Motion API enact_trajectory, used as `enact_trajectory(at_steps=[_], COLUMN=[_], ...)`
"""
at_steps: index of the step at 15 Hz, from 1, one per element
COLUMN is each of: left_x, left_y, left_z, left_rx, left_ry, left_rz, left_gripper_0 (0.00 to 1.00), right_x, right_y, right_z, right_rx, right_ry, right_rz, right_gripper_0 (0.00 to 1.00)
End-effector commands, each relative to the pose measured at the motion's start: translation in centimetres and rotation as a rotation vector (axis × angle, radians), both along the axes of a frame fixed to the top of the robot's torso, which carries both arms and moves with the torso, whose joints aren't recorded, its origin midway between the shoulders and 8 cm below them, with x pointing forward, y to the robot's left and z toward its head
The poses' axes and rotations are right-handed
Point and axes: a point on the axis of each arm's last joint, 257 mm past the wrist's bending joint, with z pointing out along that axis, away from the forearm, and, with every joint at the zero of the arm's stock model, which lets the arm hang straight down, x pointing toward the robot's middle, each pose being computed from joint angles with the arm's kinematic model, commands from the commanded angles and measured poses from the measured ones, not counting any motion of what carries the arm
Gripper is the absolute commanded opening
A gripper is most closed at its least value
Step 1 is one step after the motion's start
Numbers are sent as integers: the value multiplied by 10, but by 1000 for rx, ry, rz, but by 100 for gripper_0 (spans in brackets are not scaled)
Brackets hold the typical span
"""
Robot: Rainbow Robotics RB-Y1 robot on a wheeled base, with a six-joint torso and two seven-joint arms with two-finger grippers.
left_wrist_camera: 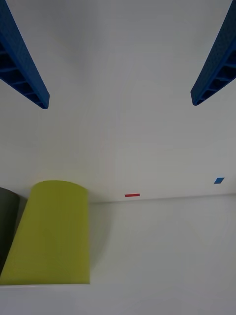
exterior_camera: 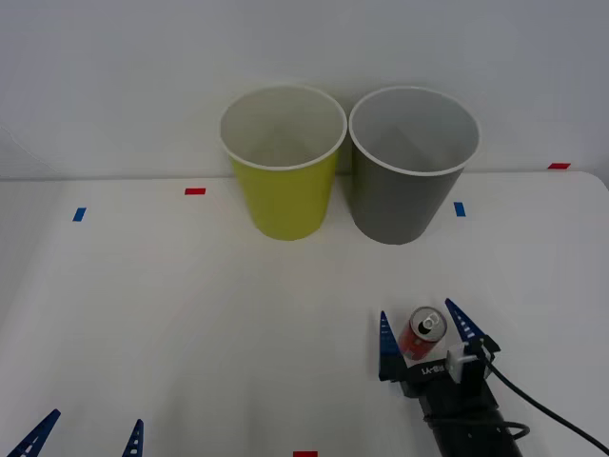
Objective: Put cans in the gray bin and PET bottles in the light green bin.
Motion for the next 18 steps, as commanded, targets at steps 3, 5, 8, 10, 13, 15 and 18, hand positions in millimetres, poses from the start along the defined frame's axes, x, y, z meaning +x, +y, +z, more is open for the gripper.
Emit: enact_trajectory(at_steps=[3,5,8,10,13,15,18], left_x=[0,0,0,0,0,0,0], left_y=[0,0,0,0,0,0,0], left_z=[0,0,0,0,0,0,0], left_rx=[0,0,0,0,0,0,0], left_ry=[0,0,0,0,0,0,0], left_rz=[0,0,0,0,0,0,0], left_gripper_0=[100,100,100,100,100,100,100], right_x=[2,3,3,5,9,13,14], right_y=[-8,-7,-9,-13,-19,-23,-30], right_z=[1,2,2,4,12,26,51], right_rx=[22,33,52,55,49,25,4], right_ry=[0,0,4,0,21,74,106], right_rz=[-29,-32,-40,-44,-34,-10,13], right_gripper_0=[9,6,4,0,0,0,0])
